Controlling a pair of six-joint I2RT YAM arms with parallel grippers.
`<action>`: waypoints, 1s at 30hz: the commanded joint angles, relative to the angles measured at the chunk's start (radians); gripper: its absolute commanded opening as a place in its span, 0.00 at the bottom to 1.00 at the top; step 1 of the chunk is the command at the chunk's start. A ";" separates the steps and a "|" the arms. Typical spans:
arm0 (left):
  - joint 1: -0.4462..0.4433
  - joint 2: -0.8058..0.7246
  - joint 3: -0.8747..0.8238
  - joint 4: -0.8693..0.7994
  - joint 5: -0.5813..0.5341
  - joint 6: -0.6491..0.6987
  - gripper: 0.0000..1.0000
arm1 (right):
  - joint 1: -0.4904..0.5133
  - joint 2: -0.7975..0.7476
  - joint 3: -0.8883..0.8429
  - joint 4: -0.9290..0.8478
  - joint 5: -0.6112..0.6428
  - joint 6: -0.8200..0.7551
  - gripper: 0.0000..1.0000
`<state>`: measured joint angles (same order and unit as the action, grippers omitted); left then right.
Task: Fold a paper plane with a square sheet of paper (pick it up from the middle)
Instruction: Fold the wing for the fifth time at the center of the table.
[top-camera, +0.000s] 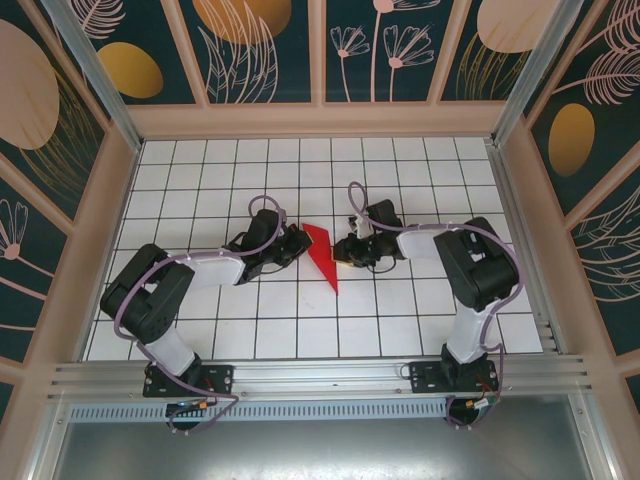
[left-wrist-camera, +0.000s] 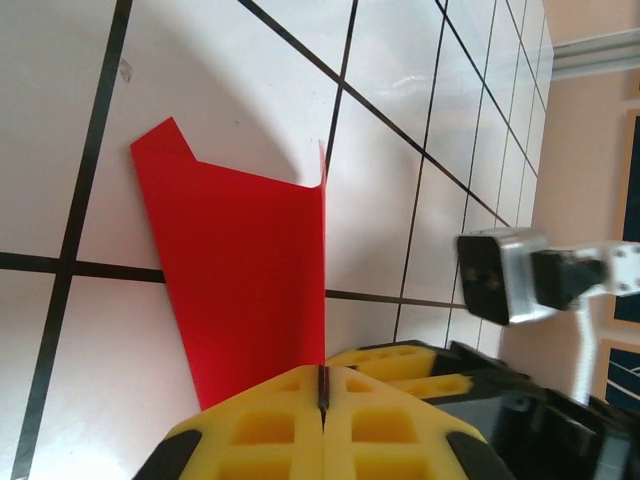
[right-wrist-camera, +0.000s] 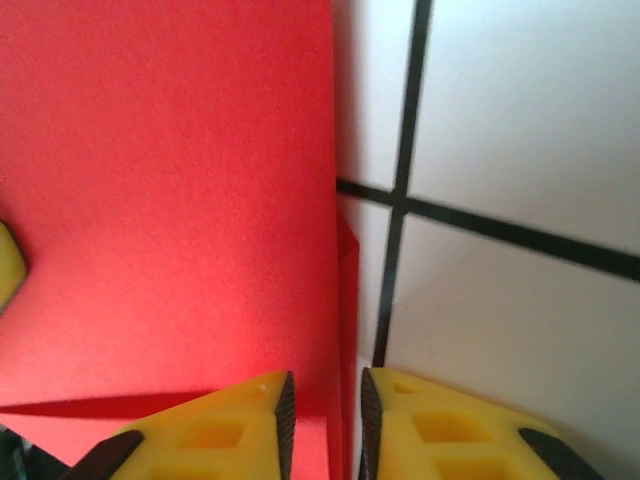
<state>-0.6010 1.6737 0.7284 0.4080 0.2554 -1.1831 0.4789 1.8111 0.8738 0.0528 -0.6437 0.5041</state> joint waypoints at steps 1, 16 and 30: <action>0.001 0.017 0.032 -0.026 -0.014 -0.007 0.01 | -0.003 -0.141 -0.016 -0.039 0.153 -0.035 0.32; 0.000 0.015 0.046 -0.051 -0.015 -0.023 0.01 | 0.458 -0.402 -0.303 0.301 0.824 -0.407 0.43; 0.000 0.031 0.060 -0.056 0.004 -0.025 0.01 | 0.588 -0.252 -0.359 0.496 1.062 -0.575 0.43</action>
<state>-0.6010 1.6920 0.7654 0.3695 0.2516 -1.1954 1.0569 1.5269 0.5224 0.4828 0.3458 -0.0196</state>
